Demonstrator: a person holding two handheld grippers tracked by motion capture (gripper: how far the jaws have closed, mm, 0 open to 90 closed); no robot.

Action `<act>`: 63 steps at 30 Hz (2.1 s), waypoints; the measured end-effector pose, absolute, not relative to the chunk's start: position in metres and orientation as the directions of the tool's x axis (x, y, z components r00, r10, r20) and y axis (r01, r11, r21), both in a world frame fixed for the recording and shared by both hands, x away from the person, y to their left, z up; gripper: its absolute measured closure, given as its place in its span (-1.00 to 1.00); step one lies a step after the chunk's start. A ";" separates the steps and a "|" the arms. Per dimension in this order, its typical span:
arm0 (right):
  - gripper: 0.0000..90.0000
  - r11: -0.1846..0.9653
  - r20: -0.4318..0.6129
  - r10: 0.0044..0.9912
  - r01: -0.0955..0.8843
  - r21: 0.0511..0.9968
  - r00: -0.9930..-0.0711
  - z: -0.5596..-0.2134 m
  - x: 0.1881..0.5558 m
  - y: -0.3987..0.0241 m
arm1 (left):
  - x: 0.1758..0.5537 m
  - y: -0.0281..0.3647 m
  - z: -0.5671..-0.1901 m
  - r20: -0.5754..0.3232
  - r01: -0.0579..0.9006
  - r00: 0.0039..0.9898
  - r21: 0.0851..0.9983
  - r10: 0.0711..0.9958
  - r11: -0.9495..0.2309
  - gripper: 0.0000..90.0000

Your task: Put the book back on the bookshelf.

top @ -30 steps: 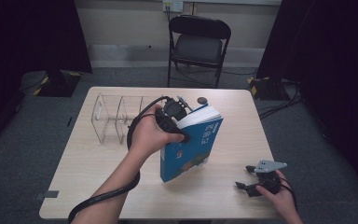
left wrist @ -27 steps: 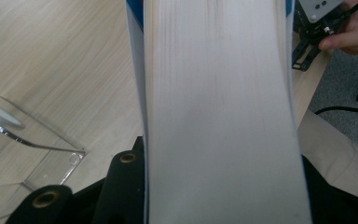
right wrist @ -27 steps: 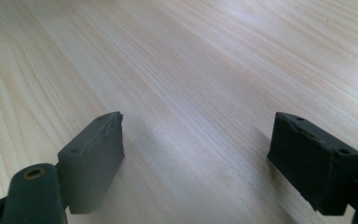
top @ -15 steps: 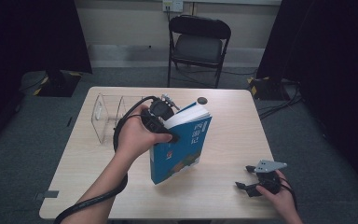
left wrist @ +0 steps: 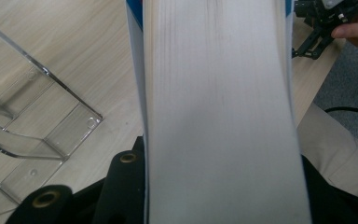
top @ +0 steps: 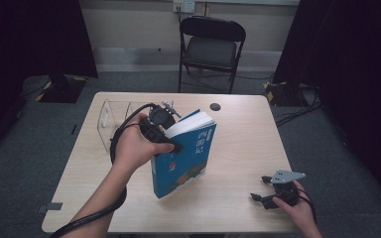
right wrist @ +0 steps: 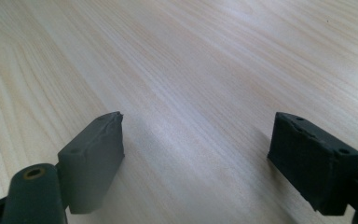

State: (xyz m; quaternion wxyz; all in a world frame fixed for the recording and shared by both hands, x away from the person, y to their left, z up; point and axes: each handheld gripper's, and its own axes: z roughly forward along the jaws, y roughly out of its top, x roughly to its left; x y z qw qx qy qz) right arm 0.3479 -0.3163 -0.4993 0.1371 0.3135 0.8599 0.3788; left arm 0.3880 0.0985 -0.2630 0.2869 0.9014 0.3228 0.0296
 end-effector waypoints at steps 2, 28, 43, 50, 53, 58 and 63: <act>-0.62 0.516 0.000 0.644 0.435 0.738 -0.765 -0.499 0.348 -0.316 | 0.387 0.103 -0.264 -0.134 0.570 0.784 0.543 0.606 -0.616 0.37; -0.63 0.516 0.001 0.644 0.434 0.739 -0.765 -0.499 0.348 -0.316 | 0.375 0.151 -0.262 -0.132 0.619 0.734 0.533 0.666 -0.577 0.37; -0.63 0.516 0.001 0.644 0.435 0.738 -0.765 -0.499 0.348 -0.316 | 0.371 0.179 -0.263 -0.156 0.662 0.689 0.534 0.708 -0.526 0.37; -0.62 0.515 0.001 0.644 0.435 0.738 -0.765 -0.499 0.348 -0.316 | 0.371 0.188 -0.264 -0.168 0.681 0.661 0.543 0.731 -0.491 0.37; -0.62 0.516 0.000 0.644 0.435 0.738 -0.765 -0.499 0.348 -0.316 | 0.371 0.193 -0.263 -0.177 0.693 0.644 0.545 0.744 -0.471 0.37; -0.63 0.515 0.001 0.644 0.435 0.738 -0.765 -0.499 0.348 -0.316 | 0.373 0.197 -0.262 -0.177 0.709 0.621 0.542 0.763 -0.451 0.38; -0.63 0.515 0.001 0.644 0.435 0.738 -0.765 -0.499 0.348 -0.316 | 0.379 0.200 -0.264 -0.186 0.726 0.593 0.544 0.784 -0.420 0.38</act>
